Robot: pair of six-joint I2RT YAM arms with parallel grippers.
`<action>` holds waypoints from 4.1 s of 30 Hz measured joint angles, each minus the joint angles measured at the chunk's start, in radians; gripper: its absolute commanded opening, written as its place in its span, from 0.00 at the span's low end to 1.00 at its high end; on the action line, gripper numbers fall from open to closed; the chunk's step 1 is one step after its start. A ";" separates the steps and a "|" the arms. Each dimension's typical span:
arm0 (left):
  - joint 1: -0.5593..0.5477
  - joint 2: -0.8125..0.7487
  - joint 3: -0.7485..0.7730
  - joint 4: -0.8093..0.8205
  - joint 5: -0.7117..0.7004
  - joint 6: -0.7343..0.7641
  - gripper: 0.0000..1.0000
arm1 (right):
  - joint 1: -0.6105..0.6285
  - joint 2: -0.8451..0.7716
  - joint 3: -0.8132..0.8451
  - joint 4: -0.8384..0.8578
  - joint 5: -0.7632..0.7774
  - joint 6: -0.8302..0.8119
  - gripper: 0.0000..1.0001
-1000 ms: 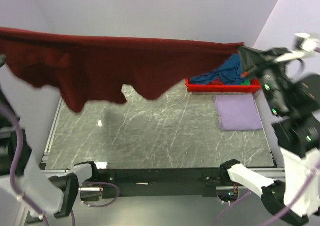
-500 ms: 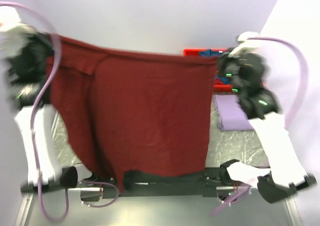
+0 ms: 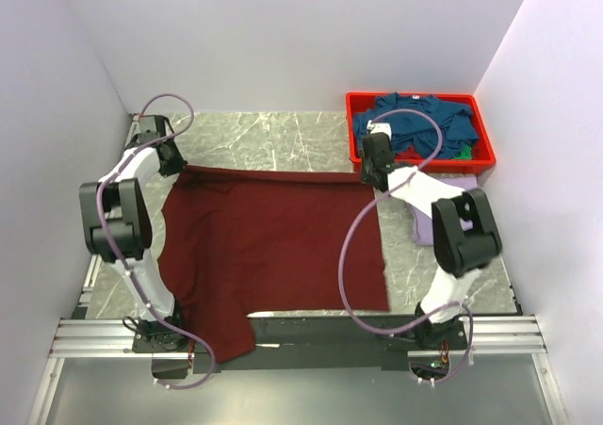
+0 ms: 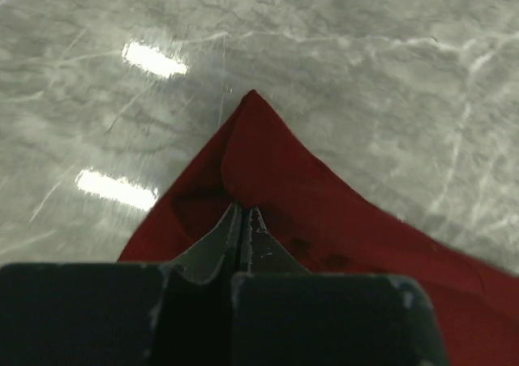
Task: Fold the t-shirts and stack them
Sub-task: Flatten the tshirt out, then fold the tshirt
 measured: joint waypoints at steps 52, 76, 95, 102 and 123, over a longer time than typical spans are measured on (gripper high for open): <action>-0.005 0.079 0.244 -0.072 -0.017 -0.088 0.26 | -0.074 0.192 0.328 -0.261 -0.153 0.078 0.00; 0.090 0.160 0.076 0.126 0.047 -0.111 0.47 | -0.076 0.192 0.369 -0.295 -0.202 0.099 0.00; 0.093 0.232 0.076 0.163 0.111 -0.118 0.38 | -0.076 0.192 0.369 -0.294 -0.203 0.099 0.00; 0.098 0.245 0.083 0.175 0.122 -0.123 0.12 | -0.076 0.192 0.369 -0.294 -0.202 0.098 0.00; 0.098 0.170 0.161 0.070 0.150 -0.137 0.00 | -0.076 0.192 0.371 -0.296 -0.203 0.098 0.00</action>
